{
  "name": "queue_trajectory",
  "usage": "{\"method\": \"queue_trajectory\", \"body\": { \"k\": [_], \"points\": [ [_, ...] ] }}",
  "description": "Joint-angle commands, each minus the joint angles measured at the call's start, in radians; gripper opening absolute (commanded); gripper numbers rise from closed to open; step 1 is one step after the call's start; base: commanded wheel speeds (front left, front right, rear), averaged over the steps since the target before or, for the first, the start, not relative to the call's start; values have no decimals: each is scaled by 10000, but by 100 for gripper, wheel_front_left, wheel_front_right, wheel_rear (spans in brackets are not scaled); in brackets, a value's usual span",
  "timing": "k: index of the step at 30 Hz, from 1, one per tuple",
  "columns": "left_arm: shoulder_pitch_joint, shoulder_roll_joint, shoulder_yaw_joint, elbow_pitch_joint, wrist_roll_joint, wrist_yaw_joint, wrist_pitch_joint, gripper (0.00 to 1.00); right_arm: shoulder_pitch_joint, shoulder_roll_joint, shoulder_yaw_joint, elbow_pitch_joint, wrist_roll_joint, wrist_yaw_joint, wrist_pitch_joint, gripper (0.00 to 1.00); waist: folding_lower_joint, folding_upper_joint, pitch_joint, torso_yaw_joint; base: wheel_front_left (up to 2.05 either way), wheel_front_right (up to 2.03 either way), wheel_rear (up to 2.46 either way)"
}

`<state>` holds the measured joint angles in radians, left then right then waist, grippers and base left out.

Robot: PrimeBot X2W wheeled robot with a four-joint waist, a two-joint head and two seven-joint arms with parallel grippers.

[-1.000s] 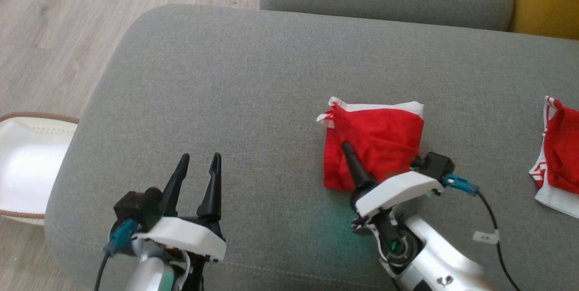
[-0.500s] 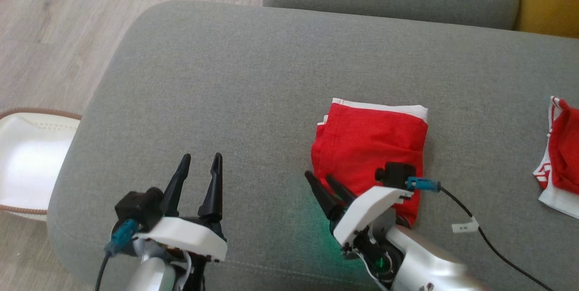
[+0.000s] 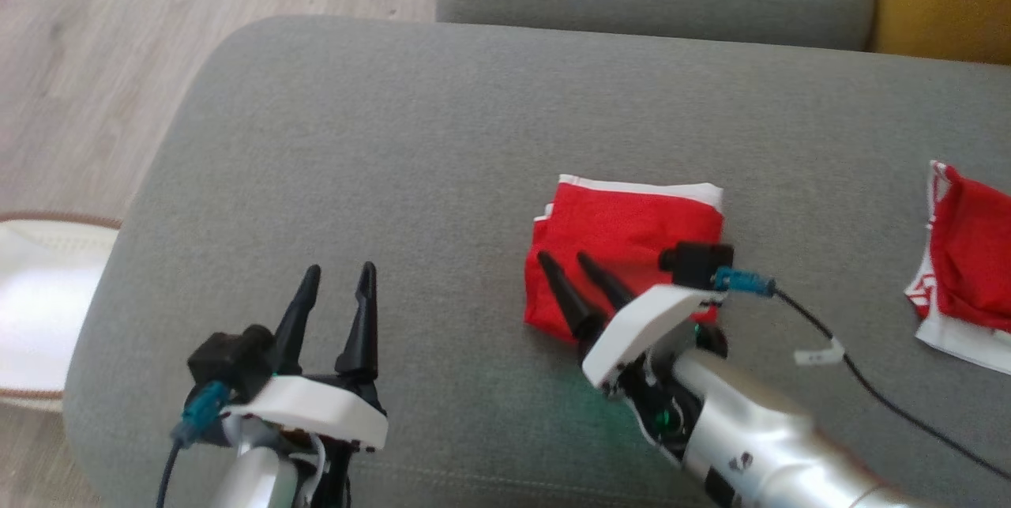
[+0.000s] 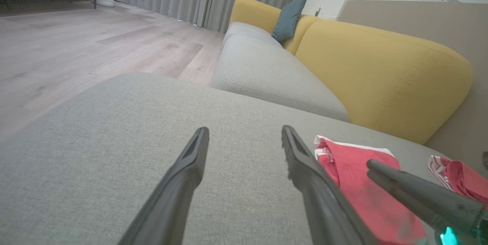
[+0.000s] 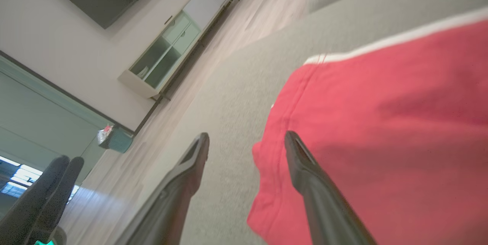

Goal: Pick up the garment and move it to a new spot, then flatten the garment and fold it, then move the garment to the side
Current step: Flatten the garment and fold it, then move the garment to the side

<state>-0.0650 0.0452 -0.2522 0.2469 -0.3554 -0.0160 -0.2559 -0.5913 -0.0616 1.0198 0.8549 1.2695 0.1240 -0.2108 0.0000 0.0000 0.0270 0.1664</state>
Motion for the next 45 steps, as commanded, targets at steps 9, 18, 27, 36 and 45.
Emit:
{"method": "queue_trajectory", "body": {
  "k": [9,18,27,36,45],
  "points": [
    [-418,51,687,-1197,-227,127,-59,100,-1030,-629,-2570,-257,-3619,67,-504,100,0,0,-169,-826,0,0,0],
    [-582,51,727,-1735,-297,93,-59,100,1691,-656,-7179,-3149,-9511,67,-508,100,0,0,-57,-1309,0,0,0],
    [-560,51,616,-1663,-276,58,-59,100,3950,72,-8915,-5658,-11773,67,-63,100,0,0,42,-1444,0,0,0],
    [-661,51,476,-1594,-302,25,-59,100,4458,110,-9145,-6729,-11774,67,378,100,0,0,175,-1236,0,0,0],
    [-679,51,246,-1404,-300,-36,-59,100,4479,113,-8966,-6465,-10773,67,1329,100,0,0,565,-906,0,0,0]
  ]
}}
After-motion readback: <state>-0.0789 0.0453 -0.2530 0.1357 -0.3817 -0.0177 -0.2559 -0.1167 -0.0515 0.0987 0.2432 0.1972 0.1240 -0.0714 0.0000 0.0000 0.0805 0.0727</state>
